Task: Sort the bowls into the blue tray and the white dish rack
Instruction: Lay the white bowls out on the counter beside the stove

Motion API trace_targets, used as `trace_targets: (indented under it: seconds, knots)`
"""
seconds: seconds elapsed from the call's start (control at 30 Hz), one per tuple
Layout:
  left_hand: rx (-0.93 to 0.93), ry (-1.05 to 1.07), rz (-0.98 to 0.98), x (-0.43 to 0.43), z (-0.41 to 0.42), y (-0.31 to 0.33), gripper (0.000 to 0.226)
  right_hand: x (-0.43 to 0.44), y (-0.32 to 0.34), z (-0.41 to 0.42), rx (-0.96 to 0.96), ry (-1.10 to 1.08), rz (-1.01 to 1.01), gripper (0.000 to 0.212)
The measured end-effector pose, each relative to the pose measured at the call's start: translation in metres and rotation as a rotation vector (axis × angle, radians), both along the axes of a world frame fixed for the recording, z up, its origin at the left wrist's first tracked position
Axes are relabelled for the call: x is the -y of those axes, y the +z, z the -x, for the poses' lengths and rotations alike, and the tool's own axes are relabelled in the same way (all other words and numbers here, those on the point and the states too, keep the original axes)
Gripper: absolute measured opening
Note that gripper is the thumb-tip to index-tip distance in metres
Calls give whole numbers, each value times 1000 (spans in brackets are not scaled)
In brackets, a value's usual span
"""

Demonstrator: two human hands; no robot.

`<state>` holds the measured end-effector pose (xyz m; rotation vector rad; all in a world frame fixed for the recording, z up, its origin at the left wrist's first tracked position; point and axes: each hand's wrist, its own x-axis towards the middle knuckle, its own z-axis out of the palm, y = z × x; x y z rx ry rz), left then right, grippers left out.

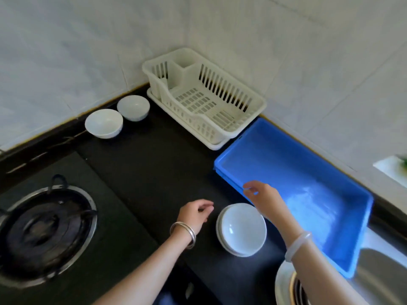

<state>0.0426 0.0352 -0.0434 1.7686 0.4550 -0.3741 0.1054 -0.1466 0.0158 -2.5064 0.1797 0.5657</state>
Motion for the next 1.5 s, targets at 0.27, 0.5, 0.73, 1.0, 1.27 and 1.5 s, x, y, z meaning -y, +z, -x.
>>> trace_targets:
  seconds: [0.27,0.5,0.73,1.0,1.27,1.5]
  knots:
    - [37,-98,-230,37,29,6,35,35,-24,69,62,-83,144,18]
    - [42,-40,-216,46,36,11,33,28,-18,72,119,-80,233,12]
    - [-25,-30,-231,47,33,14,31,40,-6,78,165,-142,175,9]
    - [-67,2,-351,54,23,15,29,62,9,80,125,-362,-125,19]
    - [-108,42,-248,46,13,21,22,64,16,73,115,-449,-274,25]
    - [-66,254,-16,1,-6,41,19,42,51,38,159,-398,-438,24]
